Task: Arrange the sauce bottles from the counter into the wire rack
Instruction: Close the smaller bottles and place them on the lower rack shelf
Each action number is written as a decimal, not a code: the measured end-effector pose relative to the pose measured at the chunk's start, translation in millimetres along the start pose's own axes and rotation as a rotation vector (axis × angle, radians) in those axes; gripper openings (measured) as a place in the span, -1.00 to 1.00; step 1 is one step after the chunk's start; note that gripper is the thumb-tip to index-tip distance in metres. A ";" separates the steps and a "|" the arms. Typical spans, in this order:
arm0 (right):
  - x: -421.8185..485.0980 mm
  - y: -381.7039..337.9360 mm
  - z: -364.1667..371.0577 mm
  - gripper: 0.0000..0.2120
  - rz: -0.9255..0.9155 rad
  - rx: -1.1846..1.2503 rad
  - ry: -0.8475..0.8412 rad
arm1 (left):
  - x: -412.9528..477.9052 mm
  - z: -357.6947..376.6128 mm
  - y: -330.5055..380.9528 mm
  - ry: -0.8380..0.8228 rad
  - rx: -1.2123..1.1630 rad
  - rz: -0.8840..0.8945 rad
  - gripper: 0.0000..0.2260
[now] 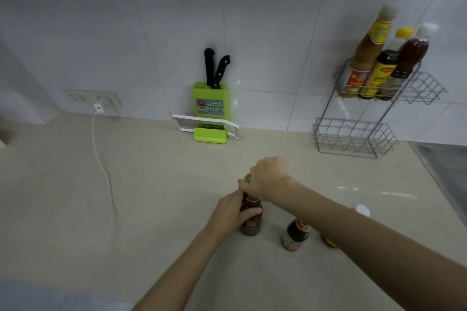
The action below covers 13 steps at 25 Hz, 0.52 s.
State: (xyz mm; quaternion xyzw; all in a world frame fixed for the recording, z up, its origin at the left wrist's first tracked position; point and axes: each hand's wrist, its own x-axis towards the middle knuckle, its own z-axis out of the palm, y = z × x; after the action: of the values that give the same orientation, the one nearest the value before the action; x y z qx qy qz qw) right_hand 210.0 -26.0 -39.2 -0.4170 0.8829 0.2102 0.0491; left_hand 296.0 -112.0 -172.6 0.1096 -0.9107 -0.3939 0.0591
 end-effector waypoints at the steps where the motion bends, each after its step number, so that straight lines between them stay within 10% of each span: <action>1: 1.6 0.7 -1.8 -0.44 -0.006 0.002 -0.014 | -0.1 -0.3 1.3 0.007 -0.020 -0.009 -0.46; 13: -9.7 115.9 32.0 -0.47 0.047 0.823 0.183 | 85.7 -25.9 75.3 -0.155 0.182 0.057 -0.57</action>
State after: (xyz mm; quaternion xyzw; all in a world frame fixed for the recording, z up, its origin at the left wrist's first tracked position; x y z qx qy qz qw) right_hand 125.6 59.4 -27.4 -0.3592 0.9033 -0.1967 0.1280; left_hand 206.5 -101.2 -98.1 0.0576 -0.9473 -0.3149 -0.0105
